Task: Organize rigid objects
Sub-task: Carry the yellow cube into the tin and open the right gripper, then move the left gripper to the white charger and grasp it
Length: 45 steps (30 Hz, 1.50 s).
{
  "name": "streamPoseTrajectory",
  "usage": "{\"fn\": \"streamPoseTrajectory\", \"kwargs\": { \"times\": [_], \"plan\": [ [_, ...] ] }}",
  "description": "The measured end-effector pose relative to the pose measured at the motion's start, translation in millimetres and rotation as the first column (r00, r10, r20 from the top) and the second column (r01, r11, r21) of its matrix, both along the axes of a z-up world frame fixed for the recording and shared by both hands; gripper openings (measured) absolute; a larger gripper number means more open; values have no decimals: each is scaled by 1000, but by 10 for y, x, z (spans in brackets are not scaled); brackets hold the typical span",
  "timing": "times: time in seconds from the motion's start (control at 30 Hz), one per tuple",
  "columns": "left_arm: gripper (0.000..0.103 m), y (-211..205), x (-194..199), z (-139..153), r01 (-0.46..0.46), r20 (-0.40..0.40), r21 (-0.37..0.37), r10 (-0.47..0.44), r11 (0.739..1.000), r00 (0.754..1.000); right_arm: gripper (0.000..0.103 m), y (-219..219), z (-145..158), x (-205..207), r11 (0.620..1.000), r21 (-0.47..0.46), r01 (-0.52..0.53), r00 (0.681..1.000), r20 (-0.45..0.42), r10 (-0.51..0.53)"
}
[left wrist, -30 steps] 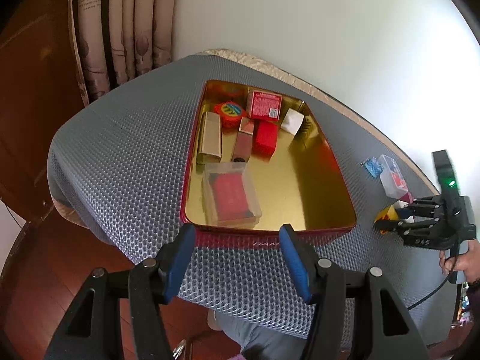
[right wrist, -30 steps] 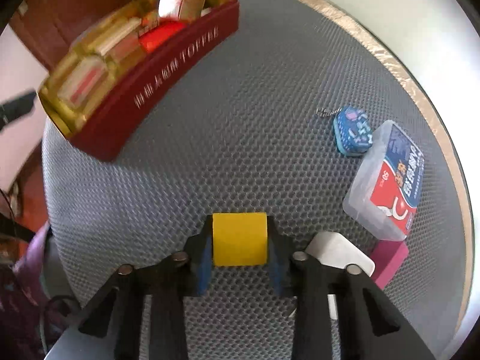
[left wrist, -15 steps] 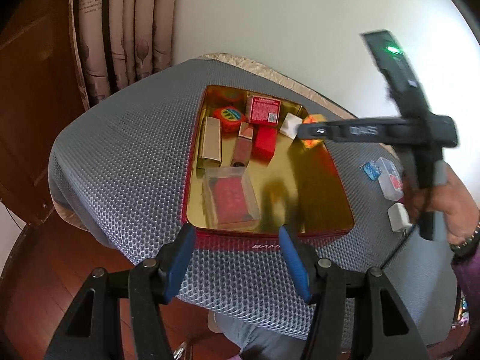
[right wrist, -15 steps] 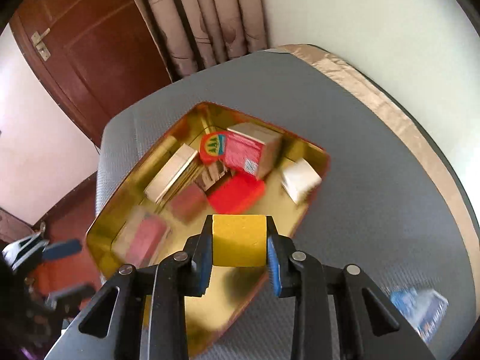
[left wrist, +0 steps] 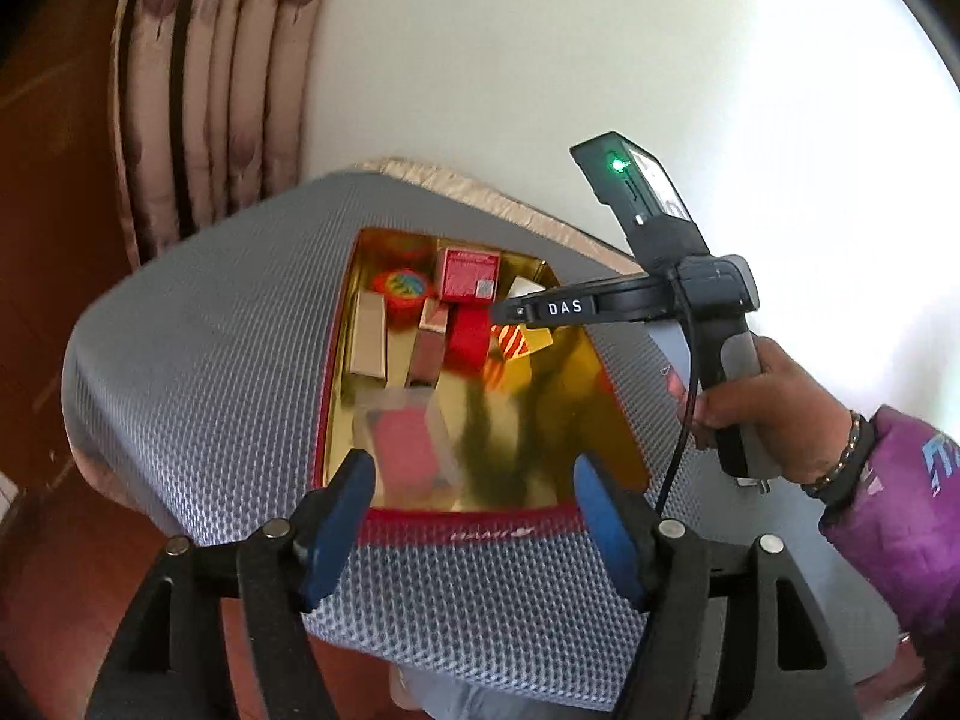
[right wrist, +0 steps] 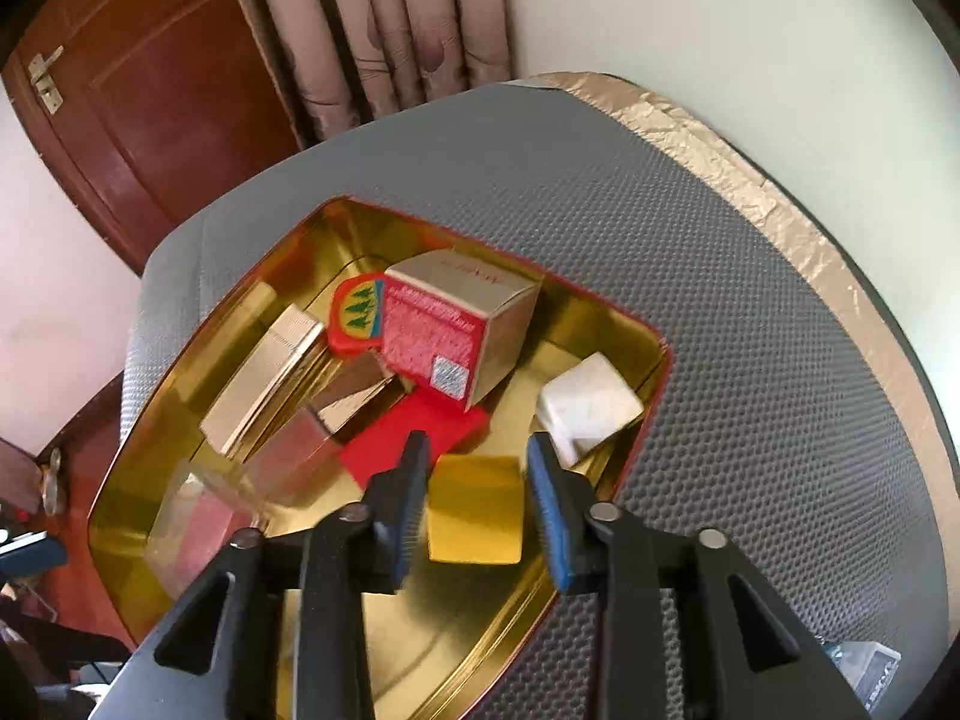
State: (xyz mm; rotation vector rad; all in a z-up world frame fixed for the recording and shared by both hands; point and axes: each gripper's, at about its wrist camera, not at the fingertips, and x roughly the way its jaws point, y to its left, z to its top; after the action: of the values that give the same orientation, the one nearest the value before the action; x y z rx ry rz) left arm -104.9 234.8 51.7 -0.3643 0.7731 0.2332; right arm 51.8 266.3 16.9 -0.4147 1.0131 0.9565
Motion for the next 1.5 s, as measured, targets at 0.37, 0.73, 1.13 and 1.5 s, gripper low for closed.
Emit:
{"fn": "streamPoseTrajectory", "kwargs": {
  "times": [0.37,0.73,1.13,1.5],
  "plan": [
    [71,-291,60,-73,144,-13,31,-144,989,990,102,-2403,592,-688,858,162,488,762,400,-509],
    [71,-1094,344,-133,348,-101,-25,-349,937,932,102,-4673,-410,-996,519,46,854,503,187,-844],
    [71,-2113,1842,-475,506,-244,-211,-547,836,801,102,-4645,-397,-1017,625,177,761,622,75,-779],
    [72,-2338,2438,-823,498,-383,-288,-575,818,723,102,-4751,-345,-1121,648,226,728,658,35,-752]
  ]
}}
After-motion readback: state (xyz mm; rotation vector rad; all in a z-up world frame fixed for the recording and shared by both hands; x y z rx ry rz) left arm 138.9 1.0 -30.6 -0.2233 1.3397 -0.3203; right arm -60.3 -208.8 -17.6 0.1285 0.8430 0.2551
